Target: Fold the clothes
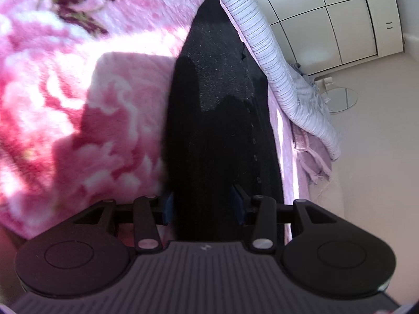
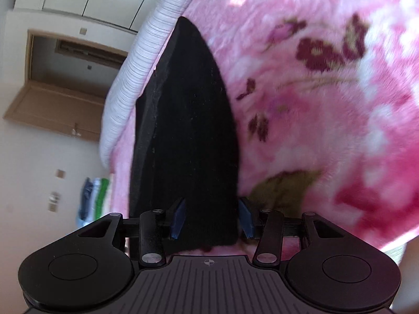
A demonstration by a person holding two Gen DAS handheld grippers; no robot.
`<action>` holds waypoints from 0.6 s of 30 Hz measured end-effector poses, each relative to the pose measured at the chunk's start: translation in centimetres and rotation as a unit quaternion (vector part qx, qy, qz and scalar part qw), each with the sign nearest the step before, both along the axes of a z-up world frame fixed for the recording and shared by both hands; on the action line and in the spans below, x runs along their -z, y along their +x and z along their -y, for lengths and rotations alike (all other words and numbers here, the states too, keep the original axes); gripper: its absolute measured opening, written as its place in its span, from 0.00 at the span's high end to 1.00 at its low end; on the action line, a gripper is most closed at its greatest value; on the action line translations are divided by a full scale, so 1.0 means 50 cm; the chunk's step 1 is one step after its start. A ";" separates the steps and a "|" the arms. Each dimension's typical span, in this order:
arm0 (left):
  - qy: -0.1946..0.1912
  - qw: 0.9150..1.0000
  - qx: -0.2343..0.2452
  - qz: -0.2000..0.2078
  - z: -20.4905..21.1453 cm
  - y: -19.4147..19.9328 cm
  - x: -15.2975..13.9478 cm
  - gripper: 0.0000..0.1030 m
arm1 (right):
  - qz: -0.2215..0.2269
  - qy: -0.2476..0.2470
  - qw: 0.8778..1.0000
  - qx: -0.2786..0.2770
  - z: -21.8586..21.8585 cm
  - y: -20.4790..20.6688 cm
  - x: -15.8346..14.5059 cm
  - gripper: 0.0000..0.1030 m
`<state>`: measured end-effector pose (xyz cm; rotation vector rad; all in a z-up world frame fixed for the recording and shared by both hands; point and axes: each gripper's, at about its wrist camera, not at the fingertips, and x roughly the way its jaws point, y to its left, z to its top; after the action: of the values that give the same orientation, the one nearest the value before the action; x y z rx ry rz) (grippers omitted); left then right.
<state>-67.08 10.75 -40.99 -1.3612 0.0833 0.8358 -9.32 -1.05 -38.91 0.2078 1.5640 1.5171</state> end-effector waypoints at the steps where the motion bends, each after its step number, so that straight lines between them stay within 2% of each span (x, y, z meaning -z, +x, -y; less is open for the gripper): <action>1: 0.003 1.000 0.003 0.005 -0.002 0.000 0.003 0.65 | -0.014 0.002 1.000 -0.002 -0.005 0.002 0.007 0.53; 4: 0.013 0.999 0.027 0.019 0.001 0.004 0.011 0.66 | -0.027 0.016 0.999 -0.013 -0.017 0.001 0.017 0.54; 6: 0.020 0.998 0.047 0.024 0.011 0.011 0.016 0.67 | -0.020 0.023 0.999 -0.024 -0.019 -0.001 0.019 0.63; 7: 0.023 0.998 0.057 0.024 0.018 0.016 0.019 0.70 | -0.017 0.024 0.999 -0.028 -0.018 -0.002 0.020 0.68; 8: 0.029 0.998 0.055 0.021 0.022 0.014 0.020 0.73 | -0.018 0.021 0.999 -0.029 -0.016 -0.001 0.025 0.77; 9: 0.024 0.998 0.050 0.025 0.018 0.010 0.026 0.81 | -0.024 0.018 0.999 -0.028 -0.013 0.001 0.031 0.81; 10: 0.012 0.999 0.036 0.038 0.012 0.003 0.034 0.88 | -0.028 0.015 0.999 -0.027 -0.013 0.003 0.035 0.82; 12: -0.006 0.998 0.015 0.064 -0.001 -0.009 0.046 0.90 | -0.034 0.006 0.999 -0.023 -0.016 0.006 0.036 0.83; 13: -0.005 0.998 0.016 0.062 -0.005 -0.010 0.045 0.91 | -0.030 0.001 0.999 -0.022 -0.019 0.005 0.033 0.83; 15: 0.006 0.999 0.031 0.029 -0.007 -0.001 0.032 0.92 | -0.014 -0.004 1.000 -0.017 -0.022 0.000 0.021 0.87; 18: 0.026 0.999 0.035 0.012 0.003 -0.006 0.016 0.93 | -0.001 0.010 1.000 -0.003 -0.007 -0.012 0.000 0.89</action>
<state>-67.39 10.57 -41.77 -1.3122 0.0904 0.7572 -9.94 -0.70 -38.93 0.2165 1.5526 1.5387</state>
